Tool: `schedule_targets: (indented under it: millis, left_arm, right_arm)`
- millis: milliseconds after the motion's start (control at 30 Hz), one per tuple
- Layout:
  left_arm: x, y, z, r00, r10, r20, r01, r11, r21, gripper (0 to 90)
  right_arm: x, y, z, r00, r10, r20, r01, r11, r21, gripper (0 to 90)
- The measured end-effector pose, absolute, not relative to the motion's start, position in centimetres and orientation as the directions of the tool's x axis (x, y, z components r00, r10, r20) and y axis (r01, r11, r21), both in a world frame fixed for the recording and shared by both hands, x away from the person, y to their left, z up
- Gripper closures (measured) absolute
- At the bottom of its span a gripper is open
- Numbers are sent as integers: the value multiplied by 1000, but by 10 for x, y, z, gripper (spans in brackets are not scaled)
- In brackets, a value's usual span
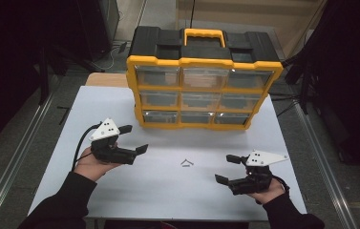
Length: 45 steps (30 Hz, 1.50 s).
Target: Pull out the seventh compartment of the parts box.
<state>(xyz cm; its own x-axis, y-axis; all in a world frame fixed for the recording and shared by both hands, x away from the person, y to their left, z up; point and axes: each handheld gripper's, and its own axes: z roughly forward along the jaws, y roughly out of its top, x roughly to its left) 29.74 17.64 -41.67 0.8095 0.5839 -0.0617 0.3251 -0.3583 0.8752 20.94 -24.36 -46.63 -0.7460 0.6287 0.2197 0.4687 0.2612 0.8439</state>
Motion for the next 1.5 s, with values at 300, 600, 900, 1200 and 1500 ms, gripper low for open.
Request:
schedule_targets:
  millis: [300, 600, 900, 1200, 1500]
  left_arm:
    - [309, 163, -412, 821, 568, -55, 311, -365, 878, 109]
    - [319, 136, -415, 824, 563, -62, 311, -358, 880, 109]
    - [330, 119, -418, 841, 538, -60, 304, -377, 875, 110]
    - [338, 121, -415, 851, 524, 24, 264, -468, 843, 161]
    - [340, 119, -409, 862, 479, 167, 177, -592, 786, 161]
  right_arm:
    - [207, -243, -467, -744, 631, 220, 476, 269, 837, 171]
    - [205, -243, -467, -751, 625, 213, 468, 275, 840, 171]
    - [205, -241, -467, -755, 620, 212, 467, 282, 838, 171]
    - [204, -242, -468, -751, 624, 215, 473, 282, 834, 171]
    - [204, -243, -468, -749, 627, 213, 475, 285, 832, 172]
